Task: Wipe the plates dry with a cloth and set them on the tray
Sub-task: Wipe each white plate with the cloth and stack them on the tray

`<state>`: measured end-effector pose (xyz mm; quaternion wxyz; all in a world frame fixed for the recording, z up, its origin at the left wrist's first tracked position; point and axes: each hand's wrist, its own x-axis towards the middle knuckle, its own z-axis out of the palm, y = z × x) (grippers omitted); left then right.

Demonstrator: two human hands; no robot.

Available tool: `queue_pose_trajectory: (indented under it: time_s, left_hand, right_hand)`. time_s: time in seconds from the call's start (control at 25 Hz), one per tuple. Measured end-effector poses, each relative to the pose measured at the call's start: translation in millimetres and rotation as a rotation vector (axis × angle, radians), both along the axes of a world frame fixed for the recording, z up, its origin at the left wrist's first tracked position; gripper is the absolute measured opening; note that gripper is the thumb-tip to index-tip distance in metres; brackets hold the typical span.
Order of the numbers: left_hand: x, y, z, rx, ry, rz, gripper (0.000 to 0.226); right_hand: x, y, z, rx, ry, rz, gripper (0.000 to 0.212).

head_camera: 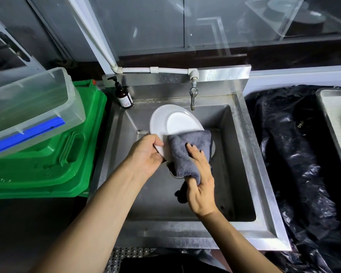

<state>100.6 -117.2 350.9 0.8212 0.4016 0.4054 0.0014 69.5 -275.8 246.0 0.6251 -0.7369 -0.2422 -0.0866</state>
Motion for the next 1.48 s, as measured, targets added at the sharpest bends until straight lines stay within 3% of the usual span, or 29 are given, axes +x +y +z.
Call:
queue_pose_trajectory:
  time_s: [0.2,0.32,0.4,0.56,0.64,0.72,0.8,0.88,1.08,1.16,1.36,1.48]
  left_hand:
    - [-7,4,-5,-0.022,-0.016,0.028,0.046]
    - [-15,0,-5,0.019,-0.013,-0.03,0.04]
    - [-18,-8,0,0.057,-0.033,-0.069,0.039]
    - [-15,-19,5,0.089,-0.096,-0.097,0.043]
    - [-15,-18,4,0.1,-0.1,-0.124,0.047]
    - [-19,-15,4,0.127,-0.086,-0.104,0.053]
    - [-23,-15,6,0.163,-0.074,-0.121,0.048]
    - [-24,-16,7,0.173,-0.079,-0.145,0.042]
    - [-17,-17,8,0.199,-0.123,-0.168,0.053]
    - [-17,-18,9,0.193,-0.121,-0.172,0.053]
    - [-25,-19,6,0.24,-0.069,-0.258,0.038]
    - [-30,-20,4,0.261,-0.067,-0.301,0.033]
  right_hand:
    - [15,3,1,0.118,0.52,-0.206,0.041]
    - [39,5,15,0.154,0.687,-0.299,0.025]
    - [47,6,25,0.073,0.64,-0.252,0.037]
    - [39,20,41,-0.073,0.182,0.035,0.054]
    - [41,23,37,-0.102,0.073,0.131,0.054]
    - [48,16,30,-0.096,0.186,0.051,0.052]
    - [60,7,27,-0.063,0.416,-0.14,0.051]
    - [66,5,26,-0.032,0.52,-0.212,0.054]
    - [50,18,33,-0.027,0.144,0.07,0.054]
    - [55,13,29,-0.052,0.141,0.062,0.053]
    - [73,-6,28,0.109,0.645,-0.316,0.019]
    - [91,-6,45,0.095,0.711,-0.349,0.021]
